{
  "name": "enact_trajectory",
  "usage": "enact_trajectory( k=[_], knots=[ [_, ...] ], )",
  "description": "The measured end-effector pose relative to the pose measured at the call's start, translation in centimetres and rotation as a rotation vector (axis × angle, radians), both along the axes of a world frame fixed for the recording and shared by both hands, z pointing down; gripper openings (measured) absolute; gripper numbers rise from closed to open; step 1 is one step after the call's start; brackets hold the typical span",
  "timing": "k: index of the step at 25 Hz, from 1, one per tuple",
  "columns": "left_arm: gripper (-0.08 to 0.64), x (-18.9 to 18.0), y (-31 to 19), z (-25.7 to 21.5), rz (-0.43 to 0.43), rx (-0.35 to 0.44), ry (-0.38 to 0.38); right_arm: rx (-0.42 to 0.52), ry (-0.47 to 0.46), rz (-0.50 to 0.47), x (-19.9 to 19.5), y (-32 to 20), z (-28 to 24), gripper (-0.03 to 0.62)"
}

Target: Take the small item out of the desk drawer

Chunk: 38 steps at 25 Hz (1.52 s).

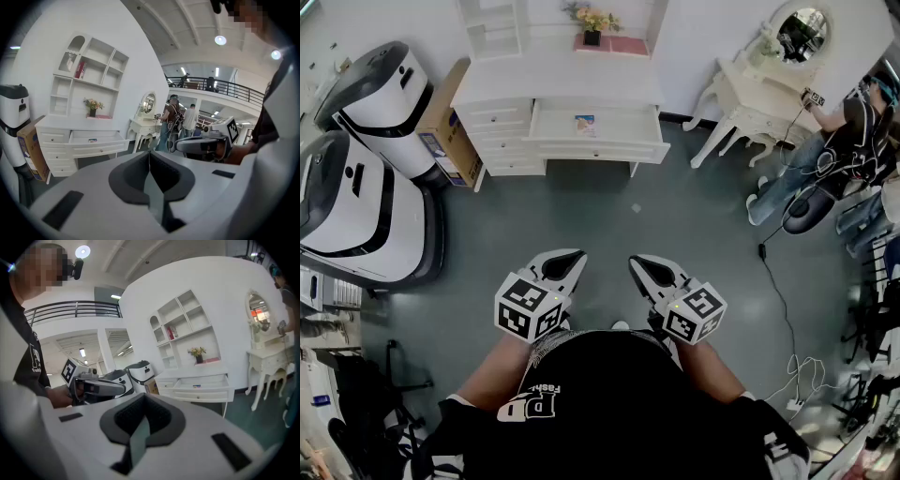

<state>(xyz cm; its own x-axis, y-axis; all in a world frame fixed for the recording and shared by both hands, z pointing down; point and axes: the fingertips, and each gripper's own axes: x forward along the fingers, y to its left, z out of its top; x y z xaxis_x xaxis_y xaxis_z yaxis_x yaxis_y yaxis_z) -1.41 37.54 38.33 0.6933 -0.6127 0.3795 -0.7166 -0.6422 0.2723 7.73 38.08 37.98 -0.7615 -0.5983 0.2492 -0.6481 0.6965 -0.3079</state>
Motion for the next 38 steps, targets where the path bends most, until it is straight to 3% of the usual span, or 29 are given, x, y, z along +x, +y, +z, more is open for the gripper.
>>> enact_trajectory(
  k=[18,22,28,38],
  knots=[
    [0.015,-1.3,-0.8,1.0,0.041,-0.002,0.017,-0.028,-0.002,0.025,-1.7,-0.1,0.9,0.006],
    [0.015,-2.5,-1.1,1.2,0.034,-0.006,0.027,-0.023,-0.028,0.037,-2.8,-0.6,0.4,0.008],
    [0.015,-4.9,-1.4,1.6,0.030,-0.009,0.036,0.044,0.074,0.023,-5.8,-0.8,0.7,0.009],
    [0.015,-9.1,-1.9,1.9,0.034,-0.004,0.031,0.031,0.064,0.045,-9.4,-1.0,1.1,0.009]
  ],
)
